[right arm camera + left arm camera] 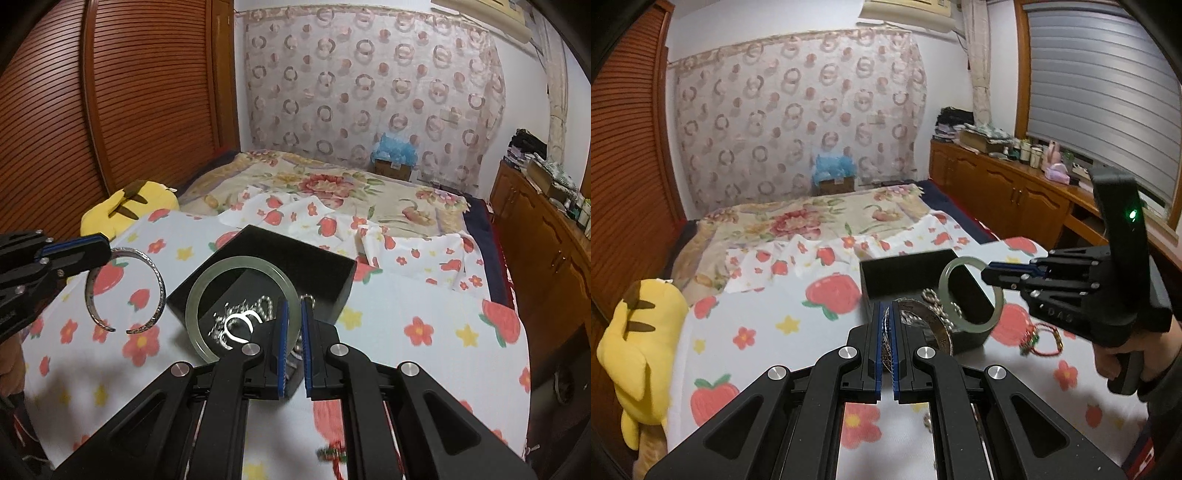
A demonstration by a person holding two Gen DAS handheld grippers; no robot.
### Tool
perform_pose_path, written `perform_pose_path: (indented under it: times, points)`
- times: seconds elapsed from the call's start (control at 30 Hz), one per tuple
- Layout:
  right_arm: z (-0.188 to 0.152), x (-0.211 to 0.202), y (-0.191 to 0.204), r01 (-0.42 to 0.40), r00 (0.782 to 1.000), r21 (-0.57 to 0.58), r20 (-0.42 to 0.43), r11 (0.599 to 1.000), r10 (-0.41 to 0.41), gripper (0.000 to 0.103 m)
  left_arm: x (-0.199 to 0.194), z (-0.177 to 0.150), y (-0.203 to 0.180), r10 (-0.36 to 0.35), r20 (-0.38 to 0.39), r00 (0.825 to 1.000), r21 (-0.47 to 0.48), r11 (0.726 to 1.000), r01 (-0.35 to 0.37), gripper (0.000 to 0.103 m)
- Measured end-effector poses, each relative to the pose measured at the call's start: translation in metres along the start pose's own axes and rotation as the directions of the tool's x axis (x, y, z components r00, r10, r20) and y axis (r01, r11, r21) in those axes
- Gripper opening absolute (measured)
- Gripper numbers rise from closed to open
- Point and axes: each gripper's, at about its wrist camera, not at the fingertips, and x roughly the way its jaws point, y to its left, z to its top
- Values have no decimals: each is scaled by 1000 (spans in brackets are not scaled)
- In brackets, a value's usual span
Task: Organize jewelry
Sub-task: 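Drop the jade bangle from the right tool into the box while the left tool drops the silver bangle in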
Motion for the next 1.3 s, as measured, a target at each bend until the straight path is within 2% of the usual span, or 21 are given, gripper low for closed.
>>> perform_pose_path:
  times: [0.23,0.37,0.43,0.57,0.87,1.3]
  points:
    - [7,27,5,23,999,-4,-30,1000,-23,8,10,10,5,11,2,1000,-3,1000,-11,2]
    - [4,39,7,10,998,-7,-61,1000,-10,9,22,19,8,21,-8,1000,-4,1000,-21,2]
    - [2,41,6,5,997,-3,-71,1000,-5,13,30,23,9,29,-16,999,-1,1000,-29,2]
    - [-4,35,-3,-25,998,29,-63,999,27,13,46,27,9,36,-32,999,-3,999,-36,2]
    - [-24,1,-26,-31,999,55,-14,998,32,13,78,34,3,37,-59,998,-10,999,-38,2]
    - [-57,-24,-46,-28,1000,64,-5,998,28,13,97,40,-16,8,-73,997,8,1000,-8,3]
